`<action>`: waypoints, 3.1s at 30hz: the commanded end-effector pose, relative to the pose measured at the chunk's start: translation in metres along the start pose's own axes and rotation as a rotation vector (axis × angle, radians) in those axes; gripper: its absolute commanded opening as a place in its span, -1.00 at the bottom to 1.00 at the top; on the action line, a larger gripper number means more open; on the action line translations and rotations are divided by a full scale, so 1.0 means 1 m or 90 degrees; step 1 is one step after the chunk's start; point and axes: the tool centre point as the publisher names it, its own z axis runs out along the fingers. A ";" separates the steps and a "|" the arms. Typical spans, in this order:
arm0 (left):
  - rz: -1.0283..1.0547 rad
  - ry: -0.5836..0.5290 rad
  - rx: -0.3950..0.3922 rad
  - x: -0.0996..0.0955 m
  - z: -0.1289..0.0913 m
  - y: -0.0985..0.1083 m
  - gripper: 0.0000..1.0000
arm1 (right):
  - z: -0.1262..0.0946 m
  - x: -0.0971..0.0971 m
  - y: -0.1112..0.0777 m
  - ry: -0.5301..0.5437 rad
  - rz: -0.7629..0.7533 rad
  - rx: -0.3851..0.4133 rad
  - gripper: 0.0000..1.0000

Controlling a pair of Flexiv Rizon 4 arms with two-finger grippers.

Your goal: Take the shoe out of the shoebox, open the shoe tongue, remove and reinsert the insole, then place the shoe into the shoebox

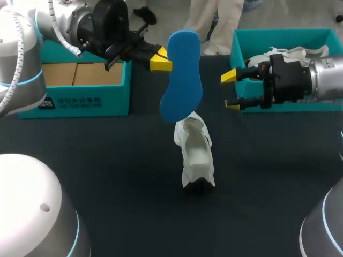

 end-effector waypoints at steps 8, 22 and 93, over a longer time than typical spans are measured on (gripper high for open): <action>0.283 -0.021 -0.077 0.001 0.001 0.026 -1.00 | 0.002 0.000 0.001 -0.001 0.001 0.000 1.00; 0.645 0.061 -0.193 -0.008 -0.007 0.053 -1.00 | 0.002 0.000 0.001 -0.001 0.001 0.000 1.00; 0.933 -0.098 -0.519 -0.081 0.014 0.149 -1.00 | 0.043 0.010 0.018 0.034 0.050 0.037 -0.05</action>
